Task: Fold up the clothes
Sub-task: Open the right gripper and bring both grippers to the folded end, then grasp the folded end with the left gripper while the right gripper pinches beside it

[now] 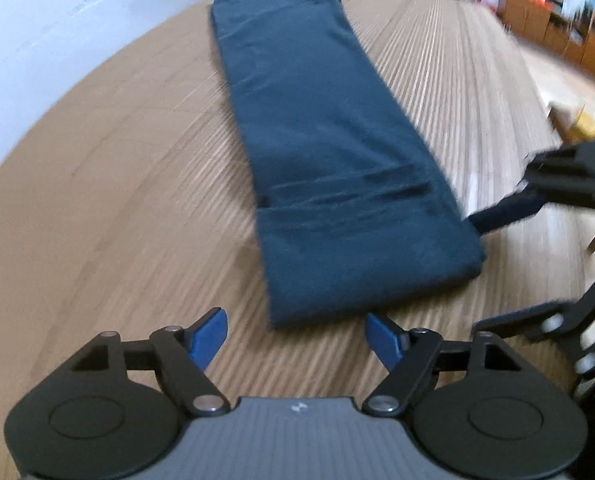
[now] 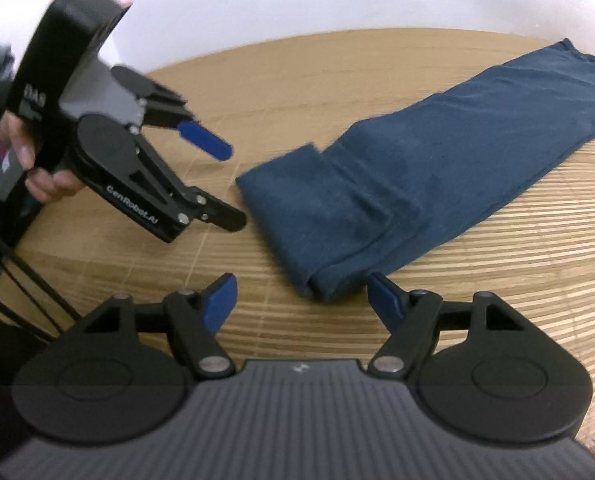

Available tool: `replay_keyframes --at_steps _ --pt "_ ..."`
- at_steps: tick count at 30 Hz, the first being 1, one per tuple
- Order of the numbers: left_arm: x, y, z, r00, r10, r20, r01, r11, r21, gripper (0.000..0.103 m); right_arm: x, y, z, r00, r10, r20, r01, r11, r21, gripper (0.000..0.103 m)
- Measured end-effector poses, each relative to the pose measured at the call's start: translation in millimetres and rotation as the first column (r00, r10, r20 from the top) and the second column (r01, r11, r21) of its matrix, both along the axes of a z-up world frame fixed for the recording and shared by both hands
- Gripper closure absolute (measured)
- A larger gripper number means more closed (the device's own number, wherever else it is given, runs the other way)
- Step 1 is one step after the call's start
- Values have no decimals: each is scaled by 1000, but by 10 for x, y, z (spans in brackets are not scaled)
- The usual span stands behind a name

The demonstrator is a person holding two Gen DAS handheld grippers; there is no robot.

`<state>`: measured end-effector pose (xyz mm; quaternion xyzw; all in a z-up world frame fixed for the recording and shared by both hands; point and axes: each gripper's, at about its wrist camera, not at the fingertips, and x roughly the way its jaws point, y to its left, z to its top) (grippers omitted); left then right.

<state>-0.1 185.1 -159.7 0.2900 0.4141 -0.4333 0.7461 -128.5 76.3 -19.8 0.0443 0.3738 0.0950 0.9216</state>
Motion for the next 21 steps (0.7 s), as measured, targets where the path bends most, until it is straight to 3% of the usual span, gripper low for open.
replay_keyframes --at_steps 1,2,3,4,5,6,12,21 --pt "18 -15 -6 999 -5 -33 4 1000 -26 37 0 11 -9 1000 -3 9 4 1000 -26 34" --pt "35 -31 -12 998 -10 -64 7 999 -51 50 0 21 -13 1000 -8 20 9 999 -53 43" --pt "36 -56 -8 998 -13 -64 9 998 -55 54 -1 31 -18 999 -12 30 14 997 -81 58" --pt "26 -60 0 998 -22 -57 19 998 -52 60 1 19 -18 999 -30 37 34 995 -98 66" --pt "23 -56 13 998 -29 -57 26 998 -54 70 3 -24 -11 998 -44 33 47 996 -75 75" --pt "28 -45 30 997 -29 -71 25 998 -61 71 5 -72 -4 998 -57 27 59 997 -46 79" --pt "64 36 214 992 -13 -129 -4 991 -130 72 33 -266 126 994 -107 23 105 990 98 81" --pt "359 -60 461 983 0 -186 -42 974 -222 72 111 -655 218 975 -221 9 205 917 342 81"
